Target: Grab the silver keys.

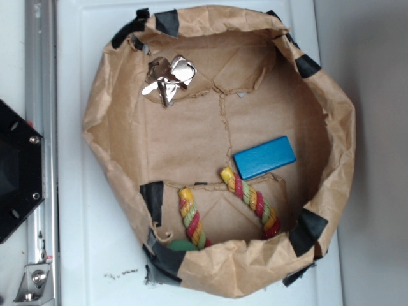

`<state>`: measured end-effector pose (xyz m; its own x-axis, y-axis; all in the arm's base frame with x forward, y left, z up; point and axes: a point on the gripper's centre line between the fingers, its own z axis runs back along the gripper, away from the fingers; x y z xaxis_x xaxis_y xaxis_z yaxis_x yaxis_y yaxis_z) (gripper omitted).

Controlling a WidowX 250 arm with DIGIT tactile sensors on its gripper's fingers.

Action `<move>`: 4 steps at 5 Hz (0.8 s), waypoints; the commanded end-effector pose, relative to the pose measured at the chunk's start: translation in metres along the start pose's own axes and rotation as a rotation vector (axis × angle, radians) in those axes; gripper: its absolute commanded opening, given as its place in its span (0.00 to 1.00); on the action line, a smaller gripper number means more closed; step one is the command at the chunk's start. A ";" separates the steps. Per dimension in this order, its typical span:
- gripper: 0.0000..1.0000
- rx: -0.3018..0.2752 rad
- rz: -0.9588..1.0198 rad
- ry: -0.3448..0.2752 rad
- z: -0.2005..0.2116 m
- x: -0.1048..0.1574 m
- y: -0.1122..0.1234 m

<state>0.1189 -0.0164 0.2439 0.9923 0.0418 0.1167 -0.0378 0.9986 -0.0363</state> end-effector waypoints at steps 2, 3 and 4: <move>1.00 0.044 0.147 -0.021 -0.012 0.048 -0.021; 1.00 0.092 0.214 -0.070 -0.030 0.098 -0.020; 1.00 0.122 0.192 -0.113 -0.049 0.108 -0.008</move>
<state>0.2302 -0.0248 0.1975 0.9568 0.2117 0.1993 -0.2283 0.9715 0.0641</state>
